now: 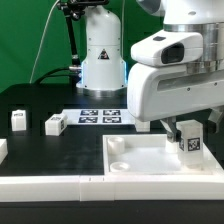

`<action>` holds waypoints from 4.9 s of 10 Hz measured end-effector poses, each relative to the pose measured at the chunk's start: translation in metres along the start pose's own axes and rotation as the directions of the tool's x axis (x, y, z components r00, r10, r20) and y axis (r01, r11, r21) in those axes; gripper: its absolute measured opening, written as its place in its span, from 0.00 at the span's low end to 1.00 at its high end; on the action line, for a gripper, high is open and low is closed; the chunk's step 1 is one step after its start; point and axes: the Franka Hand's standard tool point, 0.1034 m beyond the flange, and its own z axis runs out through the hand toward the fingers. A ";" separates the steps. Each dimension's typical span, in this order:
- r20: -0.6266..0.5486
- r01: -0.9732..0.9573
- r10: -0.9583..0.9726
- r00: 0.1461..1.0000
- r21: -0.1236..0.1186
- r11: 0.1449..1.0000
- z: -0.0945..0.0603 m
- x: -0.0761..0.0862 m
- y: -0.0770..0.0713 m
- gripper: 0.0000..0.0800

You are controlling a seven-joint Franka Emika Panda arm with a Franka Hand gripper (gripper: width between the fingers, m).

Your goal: Assemble one leg

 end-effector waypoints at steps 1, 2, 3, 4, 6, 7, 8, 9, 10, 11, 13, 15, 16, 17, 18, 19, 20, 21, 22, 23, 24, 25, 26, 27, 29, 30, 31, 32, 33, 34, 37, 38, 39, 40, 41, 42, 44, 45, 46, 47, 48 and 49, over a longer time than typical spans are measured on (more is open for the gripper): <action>0.000 0.000 0.000 1.000 0.000 1.000 0.000 0.000 0.000 0.54; -0.001 0.000 0.000 1.000 0.001 1.000 0.000 0.000 -0.001 0.36; -0.001 0.000 0.000 1.000 0.001 1.000 0.000 0.000 -0.001 0.36; -0.001 -0.010 0.010 1.000 0.001 1.000 0.000 0.001 -0.001 0.36; -0.001 -0.024 0.024 1.000 0.001 1.000 0.000 0.000 -0.001 0.36; -0.001 -0.058 0.058 0.998 0.004 0.998 0.000 0.001 -0.001 0.36; 0.001 -0.215 0.215 0.977 0.009 0.977 0.001 0.000 -0.002 0.36; 0.003 -0.360 0.360 0.933 0.009 0.933 0.001 0.000 -0.002 0.36; 0.003 -0.421 0.421 0.907 0.008 0.907 0.002 0.001 -0.002 0.36; 0.002 -0.560 0.560 0.828 0.002 0.828 0.002 0.001 -0.001 0.36; 0.001 -0.727 0.727 0.687 -0.007 0.687 0.002 0.000 0.001 0.36; -0.006 -0.869 0.869 0.494 -0.013 0.494 0.002 -0.001 0.003 0.36; -0.007 -0.895 0.895 0.445 -0.016 0.445 0.002 -0.001 0.004 0.36; -0.004 -0.907 0.907 0.420 -0.013 0.420 0.002 -0.001 0.003 0.36; -0.004 -0.912 0.913 0.409 -0.012 0.409 0.002 -0.001 0.004 0.39; -0.003 -0.899 0.899 0.439 -0.013 0.439 0.003 -0.001 0.003 0.39; -0.002 -0.882 0.882 0.471 -0.013 0.471 0.003 -0.001 0.002 0.61; -0.001 -0.877 0.877 0.481 -0.012 0.481 0.003 -0.001 -0.002 0.61; -0.002 -0.823 0.823 0.568 -0.018 0.568 0.005 -0.001 -0.007 0.77; -0.001 -0.733 0.734 0.680 -0.023 0.679 0.006 -0.001 -0.011 0.80; 0.002 -0.652 0.652 0.758 -0.023 0.758 0.006 -0.001 -0.014 0.81; 0.004 -0.575 0.575 0.818 -0.023 0.818 0.006 0.000 -0.016 0.81; 0.008 -0.425 0.426 0.905 -0.027 0.905 0.007 -0.001 -0.017 0.81; 0.011 -0.310 0.310 0.951 -0.030 0.950 0.007 -0.001 -0.017 0.81; 0.018 -0.130 0.131 0.991 -0.030 0.991 0.007 -0.001 -0.017 0.81; 0.024 -0.031 0.032 0.999 -0.027 0.999 0.006 -0.001 -0.014 0.81; 0.026 0.061 -0.061 0.998 -0.025 0.998 0.006 -0.002 -0.012 0.81; 0.026 0.085 -0.084 0.996 -0.024 0.996 0.006 -0.002 -0.011 0.81; 0.026 0.090 -0.089 0.996 -0.024 0.996 0.006 -0.002 -0.012 0.78; 0.026 0.089 -0.089 0.996 -0.024 0.996 0.006 -0.002 -0.012 0.78; 0.026 0.088 -0.087 0.996 -0.025 0.996 0.007 -0.002 -0.010 0.36; 0.026 0.088 -0.087 0.996 -0.025 0.996 0.007 -0.002 -0.010 0.36; 0.026 0.082 -0.081 0.996 -0.025 0.996 0.007 -0.002 -0.010 0.36; 0.025 0.056 -0.055 0.998 -0.026 0.998 0.007 -0.002 -0.010 0.36; 0.026 0.056 -0.056 0.998 -0.026 0.998 0.007 -0.002 -0.010 0.36; 0.022 -0.086 0.086 0.996 -0.025 0.996 0.007 -0.003 -0.009 0.36; 0.017 -0.341 0.342 0.940 -0.025 0.940 0.008 -0.003 -0.007 0.36; 0.015 -0.425 0.425 0.905 -0.024 0.905 0.008 -0.004 -0.007 0.36; 0.016 -0.567 0.567 0.824 -0.012 0.824 0.008 -0.004 -0.005 0.36; 0.014 -0.687 0.687 0.726 -0.010 0.726 0.009 -0.004 -0.004 0.37; 0.010 -0.817 0.817 0.577 -0.014 0.577 0.009 -0.005 -0.003 0.37; 0.011 -0.863 0.863 0.505 -0.013 0.505 0.009 -0.005 -0.002 0.37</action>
Offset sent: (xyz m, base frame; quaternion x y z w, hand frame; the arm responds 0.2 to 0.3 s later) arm 0.0000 0.0000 0.0000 0.0000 0.0000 0.0000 1.0000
